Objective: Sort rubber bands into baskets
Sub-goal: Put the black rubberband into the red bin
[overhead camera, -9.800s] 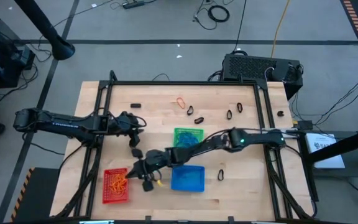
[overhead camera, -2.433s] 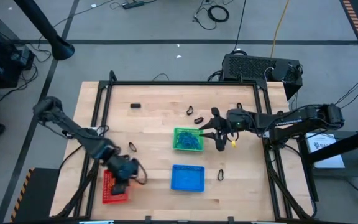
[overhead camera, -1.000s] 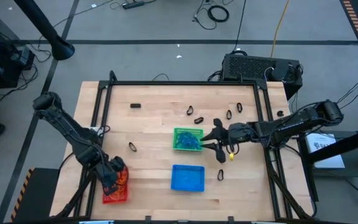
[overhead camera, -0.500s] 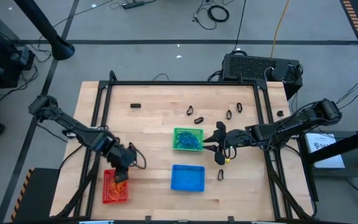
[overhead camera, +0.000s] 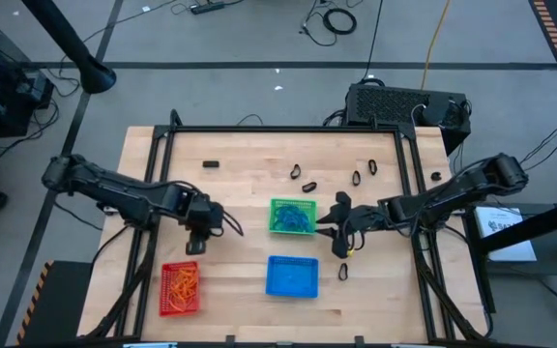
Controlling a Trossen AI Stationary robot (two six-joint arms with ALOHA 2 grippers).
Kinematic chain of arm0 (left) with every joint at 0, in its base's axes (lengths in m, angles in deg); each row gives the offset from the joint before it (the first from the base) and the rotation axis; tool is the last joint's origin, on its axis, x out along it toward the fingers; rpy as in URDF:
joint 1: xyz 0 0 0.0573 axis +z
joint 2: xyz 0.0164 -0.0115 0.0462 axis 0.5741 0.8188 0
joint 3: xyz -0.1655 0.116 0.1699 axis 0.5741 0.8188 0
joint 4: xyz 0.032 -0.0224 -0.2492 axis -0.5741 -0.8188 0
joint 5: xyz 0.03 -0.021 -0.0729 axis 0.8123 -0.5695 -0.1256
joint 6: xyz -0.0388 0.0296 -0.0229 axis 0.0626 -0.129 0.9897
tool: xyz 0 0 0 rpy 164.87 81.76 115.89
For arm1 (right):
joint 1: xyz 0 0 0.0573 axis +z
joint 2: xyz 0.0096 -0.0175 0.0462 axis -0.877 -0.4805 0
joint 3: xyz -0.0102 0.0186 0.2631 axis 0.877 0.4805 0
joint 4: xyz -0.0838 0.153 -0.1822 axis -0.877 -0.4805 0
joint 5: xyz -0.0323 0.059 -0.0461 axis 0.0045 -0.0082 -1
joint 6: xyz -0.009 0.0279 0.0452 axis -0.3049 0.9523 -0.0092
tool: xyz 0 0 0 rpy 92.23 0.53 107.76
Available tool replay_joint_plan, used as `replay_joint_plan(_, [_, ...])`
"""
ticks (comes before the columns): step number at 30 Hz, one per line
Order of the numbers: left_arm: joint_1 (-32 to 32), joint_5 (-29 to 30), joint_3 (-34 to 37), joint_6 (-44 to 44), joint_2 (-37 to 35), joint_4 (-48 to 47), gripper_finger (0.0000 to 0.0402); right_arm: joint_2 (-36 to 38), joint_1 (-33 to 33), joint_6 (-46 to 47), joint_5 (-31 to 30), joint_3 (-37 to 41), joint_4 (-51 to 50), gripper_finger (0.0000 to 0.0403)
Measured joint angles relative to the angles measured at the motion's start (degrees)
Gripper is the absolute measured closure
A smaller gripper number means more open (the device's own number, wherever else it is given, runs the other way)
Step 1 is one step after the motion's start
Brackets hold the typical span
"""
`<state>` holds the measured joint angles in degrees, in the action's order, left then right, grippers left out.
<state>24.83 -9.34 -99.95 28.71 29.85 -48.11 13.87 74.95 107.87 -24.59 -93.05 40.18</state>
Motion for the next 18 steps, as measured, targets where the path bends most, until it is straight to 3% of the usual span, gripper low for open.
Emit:
replay_joint_plan(6, [2.23, 3.87, 1.34, -9.00, 5.38, -0.02, 0.0269, -2.70, 0.00, -1.57, 0.13, 0.00, -0.28, 0.0283])
replay_joint_plan(18, [5.74, 5.03, 1.34, -11.47, 15.18, 0.21, 0.0269, -3.44, -0.02, -1.47, 1.97, 0.02, -1.57, 0.0283])
